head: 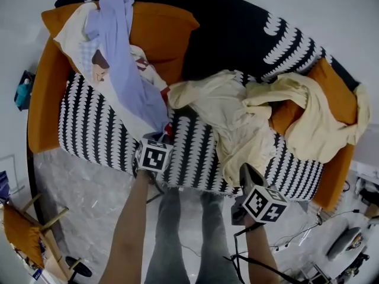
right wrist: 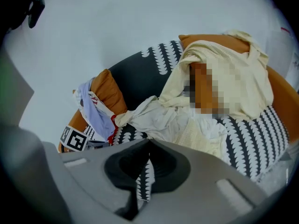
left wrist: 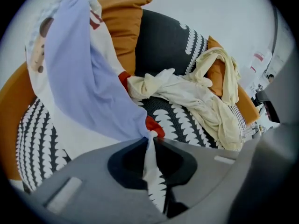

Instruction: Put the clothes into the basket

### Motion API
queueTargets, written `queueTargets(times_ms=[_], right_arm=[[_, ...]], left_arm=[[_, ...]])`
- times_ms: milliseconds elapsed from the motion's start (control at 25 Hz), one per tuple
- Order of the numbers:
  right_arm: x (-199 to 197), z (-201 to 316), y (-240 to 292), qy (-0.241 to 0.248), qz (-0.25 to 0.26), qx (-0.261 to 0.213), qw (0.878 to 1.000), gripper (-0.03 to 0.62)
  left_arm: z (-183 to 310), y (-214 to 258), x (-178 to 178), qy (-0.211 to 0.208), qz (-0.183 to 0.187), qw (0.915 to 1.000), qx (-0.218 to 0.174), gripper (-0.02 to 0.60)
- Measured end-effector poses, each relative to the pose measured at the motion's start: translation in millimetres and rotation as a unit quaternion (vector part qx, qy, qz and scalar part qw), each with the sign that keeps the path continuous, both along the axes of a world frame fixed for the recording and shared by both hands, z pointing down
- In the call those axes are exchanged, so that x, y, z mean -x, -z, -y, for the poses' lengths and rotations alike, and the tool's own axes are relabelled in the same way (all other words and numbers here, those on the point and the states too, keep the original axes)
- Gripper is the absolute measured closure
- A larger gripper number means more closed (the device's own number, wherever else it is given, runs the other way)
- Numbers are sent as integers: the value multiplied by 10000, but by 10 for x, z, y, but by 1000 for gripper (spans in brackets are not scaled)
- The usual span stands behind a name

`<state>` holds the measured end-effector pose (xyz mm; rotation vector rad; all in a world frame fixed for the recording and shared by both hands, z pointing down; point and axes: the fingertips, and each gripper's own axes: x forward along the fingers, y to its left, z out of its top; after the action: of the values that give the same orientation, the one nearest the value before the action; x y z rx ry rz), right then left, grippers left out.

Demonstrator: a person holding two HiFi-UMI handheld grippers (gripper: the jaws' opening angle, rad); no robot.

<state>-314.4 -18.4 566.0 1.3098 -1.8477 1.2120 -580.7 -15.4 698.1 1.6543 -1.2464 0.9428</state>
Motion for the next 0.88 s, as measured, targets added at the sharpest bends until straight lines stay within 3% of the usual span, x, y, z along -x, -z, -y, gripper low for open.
queueTargets(times_ms=[320,520,880], right_arm=[[199,134,558,67,339,-424,9985,591],[240,227,1219,-33,479,-695,9964,591],[360,522,2280,10,698,-1359,9883,591]], left_arm=[[75,1037,13,394,-257,9953,-845,545],[-78,1887,3,795,-515,9888,-1155,544],[137,3318,57,824,-850,9712,-2070,545]])
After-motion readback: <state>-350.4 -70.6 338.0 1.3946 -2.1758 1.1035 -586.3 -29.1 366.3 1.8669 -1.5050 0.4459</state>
